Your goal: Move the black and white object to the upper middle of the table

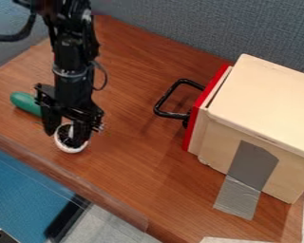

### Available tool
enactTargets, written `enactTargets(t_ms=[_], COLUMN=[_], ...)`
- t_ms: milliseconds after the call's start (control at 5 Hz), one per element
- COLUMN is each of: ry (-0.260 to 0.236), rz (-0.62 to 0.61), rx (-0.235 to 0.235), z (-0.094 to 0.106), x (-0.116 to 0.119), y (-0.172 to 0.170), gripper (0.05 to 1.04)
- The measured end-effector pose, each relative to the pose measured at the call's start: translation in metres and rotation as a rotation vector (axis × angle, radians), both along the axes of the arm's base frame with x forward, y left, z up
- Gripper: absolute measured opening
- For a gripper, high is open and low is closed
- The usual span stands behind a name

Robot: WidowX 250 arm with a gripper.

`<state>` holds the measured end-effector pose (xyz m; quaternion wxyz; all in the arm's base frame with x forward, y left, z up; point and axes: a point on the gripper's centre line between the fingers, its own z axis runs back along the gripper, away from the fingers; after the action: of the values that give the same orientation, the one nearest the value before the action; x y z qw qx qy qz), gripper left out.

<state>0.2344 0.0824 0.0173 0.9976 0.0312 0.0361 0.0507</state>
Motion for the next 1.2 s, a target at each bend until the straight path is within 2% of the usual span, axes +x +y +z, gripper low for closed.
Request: enactTargets(t_ms=[400, 800, 1000, 1200], ry=[0.016, -0.037, -0.088, -0.167], rz=[-0.001, 0.008, 0.02, 0.043], rx=[-0.013, -0.025, -0.038, -0.059], z=[0.001, 0.021, 0.042, 0.064], x=[-0.002, 0.015, 0.039, 0.086], y=[-0.004, -0.003, -0.007, -0.004], gripper=[0.673, 0.673, 0.673, 0.673])
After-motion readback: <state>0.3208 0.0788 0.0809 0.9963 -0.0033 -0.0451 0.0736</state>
